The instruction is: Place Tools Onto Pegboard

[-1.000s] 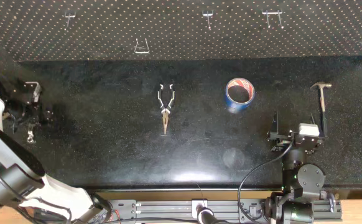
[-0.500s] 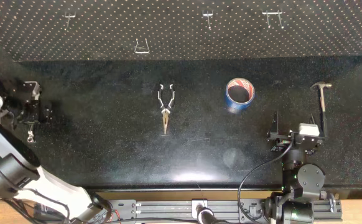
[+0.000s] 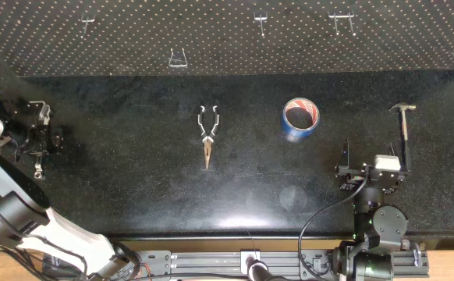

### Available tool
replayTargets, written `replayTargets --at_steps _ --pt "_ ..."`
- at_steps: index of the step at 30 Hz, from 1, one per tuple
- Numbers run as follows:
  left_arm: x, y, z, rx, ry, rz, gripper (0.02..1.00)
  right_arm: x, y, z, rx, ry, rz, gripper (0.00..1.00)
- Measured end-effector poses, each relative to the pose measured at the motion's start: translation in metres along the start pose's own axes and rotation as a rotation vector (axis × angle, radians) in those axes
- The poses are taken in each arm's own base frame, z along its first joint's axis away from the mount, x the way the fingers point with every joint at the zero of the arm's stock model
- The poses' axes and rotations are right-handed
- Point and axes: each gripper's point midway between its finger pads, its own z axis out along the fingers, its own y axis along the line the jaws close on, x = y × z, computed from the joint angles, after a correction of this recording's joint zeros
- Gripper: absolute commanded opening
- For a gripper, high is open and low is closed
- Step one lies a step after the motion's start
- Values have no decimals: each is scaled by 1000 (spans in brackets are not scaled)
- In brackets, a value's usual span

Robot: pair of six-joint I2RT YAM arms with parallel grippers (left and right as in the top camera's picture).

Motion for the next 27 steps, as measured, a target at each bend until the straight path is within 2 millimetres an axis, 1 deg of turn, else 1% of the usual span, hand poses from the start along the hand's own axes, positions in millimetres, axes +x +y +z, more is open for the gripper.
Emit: replayTargets --at_steps 7,9,10,11,12,13,14,17,20,21,22,23,24,25,26,27 --pt "-1 1 0 -3 -3 0 965 0 0 0 0 0 0 921" --pt "-3 4 0 -17 -12 1 963 0 0 0 0 0 0 919" --pt "-4 5 0 -23 -16 1 930 0 0 0 0 0 0 919" --pt "-5 6 0 -26 -20 1 869 0 0 0 0 0 0 919" --pt "-6 6 0 -27 -22 0 728 0 0 0 0 0 0 919" --pt "-6 7 0 -29 -24 -7 673 0 0 0 0 0 0 921" --pt "-7 7 0 -33 -26 -8 671 0 0 0 0 0 0 919" --pt "-7 9 0 -40 -28 -16 549 0 0 0 0 0 0 921" --pt "-7 10 0 -43 -26 -24 472 0 0 0 0 0 0 919" --pt "-7 10 0 -44 -27 -25 402 0 0 0 0 0 0 919" --pt "-7 10 0 -47 -26 -25 397 0 0 0 0 0 0 919" --pt "-7 10 0 -47 -26 -25 356 0 0 0 0 0 0 919" --pt "-7 11 0 -50 -24 -25 272 0 0 0 0 0 0 919" --pt "-8 10 0 -51 -24 -23 259 0 0 0 0 0 0 919" --pt "-7 10 0 -54 -23 -28 224 0 0 0 0 0 0 919" --pt "-8 11 0 -58 -22 -22 218 0 0 0 0 0 0 919"
